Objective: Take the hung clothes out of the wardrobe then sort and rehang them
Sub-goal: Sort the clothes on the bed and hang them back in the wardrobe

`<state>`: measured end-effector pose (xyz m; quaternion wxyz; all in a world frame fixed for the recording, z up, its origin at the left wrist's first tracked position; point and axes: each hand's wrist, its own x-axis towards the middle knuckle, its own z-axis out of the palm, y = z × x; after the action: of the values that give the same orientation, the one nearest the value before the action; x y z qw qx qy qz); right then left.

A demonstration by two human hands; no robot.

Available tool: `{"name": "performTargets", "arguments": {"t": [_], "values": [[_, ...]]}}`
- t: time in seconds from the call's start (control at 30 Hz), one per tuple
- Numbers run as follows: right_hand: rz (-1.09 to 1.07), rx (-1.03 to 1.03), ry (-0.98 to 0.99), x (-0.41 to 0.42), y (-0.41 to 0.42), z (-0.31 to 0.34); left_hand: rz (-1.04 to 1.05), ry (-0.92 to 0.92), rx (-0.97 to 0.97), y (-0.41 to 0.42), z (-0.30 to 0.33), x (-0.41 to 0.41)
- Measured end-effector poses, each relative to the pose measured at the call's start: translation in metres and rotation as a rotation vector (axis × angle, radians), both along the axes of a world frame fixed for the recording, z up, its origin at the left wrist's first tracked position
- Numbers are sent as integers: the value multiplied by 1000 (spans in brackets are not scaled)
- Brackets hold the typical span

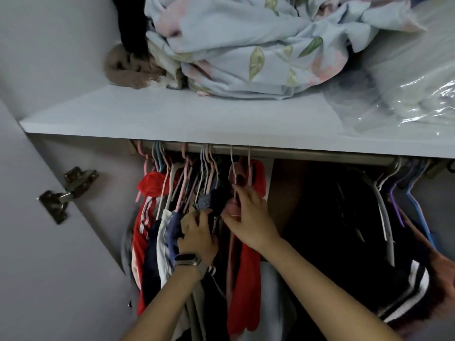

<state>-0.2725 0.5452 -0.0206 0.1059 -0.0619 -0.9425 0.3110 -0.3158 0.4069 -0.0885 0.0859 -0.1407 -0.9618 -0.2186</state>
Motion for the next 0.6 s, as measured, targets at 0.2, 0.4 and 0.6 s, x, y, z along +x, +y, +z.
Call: {"name": "performTargets", "arguments": {"t": [0.2,0.4,0.6], "values": [[-12,238,-75,-9,-18,-39,-62,138,12,-30,-13,-20],[-149,395,-68,-14,-25,-39,-235,73,398,-46,-11,-29],[-232,408,-93,-20,-42,-36,-142,82,462,-30,27,-81]]}}
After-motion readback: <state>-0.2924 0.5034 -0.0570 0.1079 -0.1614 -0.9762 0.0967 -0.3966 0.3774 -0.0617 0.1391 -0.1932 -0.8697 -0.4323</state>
